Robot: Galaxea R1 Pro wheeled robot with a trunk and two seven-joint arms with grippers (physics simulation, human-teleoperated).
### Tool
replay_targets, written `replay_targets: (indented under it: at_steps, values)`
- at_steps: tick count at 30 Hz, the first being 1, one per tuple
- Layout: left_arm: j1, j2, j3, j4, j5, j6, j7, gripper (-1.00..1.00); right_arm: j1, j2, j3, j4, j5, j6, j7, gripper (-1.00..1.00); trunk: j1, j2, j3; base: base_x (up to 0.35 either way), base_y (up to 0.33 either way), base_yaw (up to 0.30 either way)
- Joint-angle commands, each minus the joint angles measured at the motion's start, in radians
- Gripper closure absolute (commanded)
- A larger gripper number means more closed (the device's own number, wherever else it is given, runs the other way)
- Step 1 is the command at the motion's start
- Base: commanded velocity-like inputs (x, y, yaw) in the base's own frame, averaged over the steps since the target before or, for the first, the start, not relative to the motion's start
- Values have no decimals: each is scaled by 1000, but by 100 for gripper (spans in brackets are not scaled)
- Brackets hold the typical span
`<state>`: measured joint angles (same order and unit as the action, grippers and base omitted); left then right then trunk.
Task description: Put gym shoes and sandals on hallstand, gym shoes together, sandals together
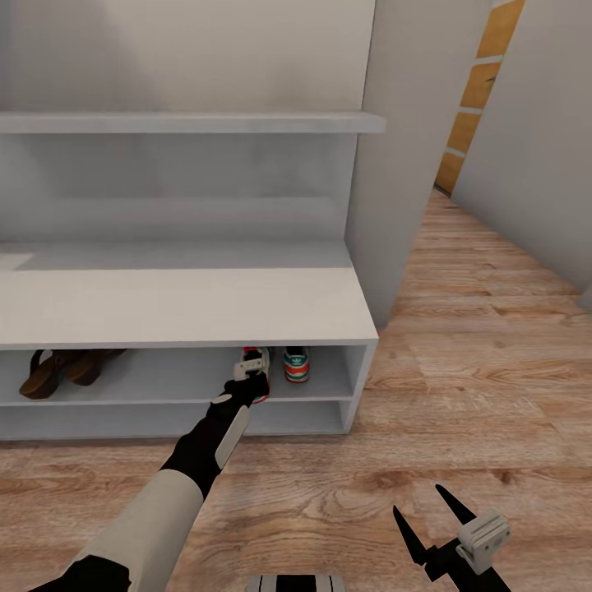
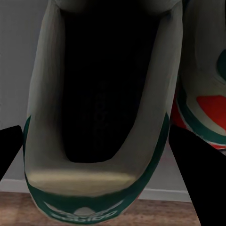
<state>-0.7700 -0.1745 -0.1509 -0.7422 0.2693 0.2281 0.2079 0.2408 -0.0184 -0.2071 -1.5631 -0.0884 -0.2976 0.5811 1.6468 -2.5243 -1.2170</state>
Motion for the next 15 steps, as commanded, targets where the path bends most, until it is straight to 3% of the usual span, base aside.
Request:
replay_targets:
  at_steps: [1, 15]
  values:
    - [0, 0, 0, 4, 0, -5, 0, 100, 0, 0, 0, 0, 0, 0, 0, -100, 0, 0, 0, 0, 0, 0]
    - [0, 0, 0, 45, 1, -55, -1, 100, 14, -3, 29, -9, -3, -6, 35, -100, 0, 0, 0, 0, 0, 0]
